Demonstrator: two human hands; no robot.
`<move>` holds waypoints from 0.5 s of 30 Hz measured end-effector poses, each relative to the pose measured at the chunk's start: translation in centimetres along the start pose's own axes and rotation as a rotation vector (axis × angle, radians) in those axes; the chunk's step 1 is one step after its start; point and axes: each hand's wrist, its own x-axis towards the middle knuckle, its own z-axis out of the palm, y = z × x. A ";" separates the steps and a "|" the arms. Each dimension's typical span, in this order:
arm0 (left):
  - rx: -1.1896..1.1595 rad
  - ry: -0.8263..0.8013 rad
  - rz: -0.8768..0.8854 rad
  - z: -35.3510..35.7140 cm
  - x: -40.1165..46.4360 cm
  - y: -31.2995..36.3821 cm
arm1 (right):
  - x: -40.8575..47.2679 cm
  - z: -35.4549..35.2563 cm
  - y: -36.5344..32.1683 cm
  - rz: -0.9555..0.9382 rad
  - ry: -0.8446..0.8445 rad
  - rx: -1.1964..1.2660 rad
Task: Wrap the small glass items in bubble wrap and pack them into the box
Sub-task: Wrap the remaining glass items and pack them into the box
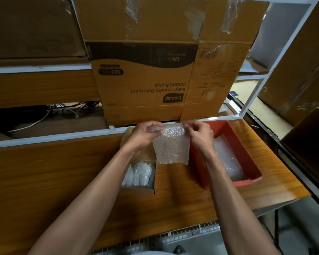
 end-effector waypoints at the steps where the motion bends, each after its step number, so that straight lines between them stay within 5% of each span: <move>1: 0.059 -0.009 0.006 -0.3 0.0 -0.2 | 0.0 0.1 -0.1 0.015 -0.022 0.017; 6: 0.213 -0.058 0.082 -1.5 0.2 -0.9 | 0.2 -0.1 -0.3 0.041 -0.242 0.001; 15: 0.357 0.084 0.117 -2.4 1.0 -1.7 | 0.4 0.6 -1.3 -0.145 -0.170 -0.255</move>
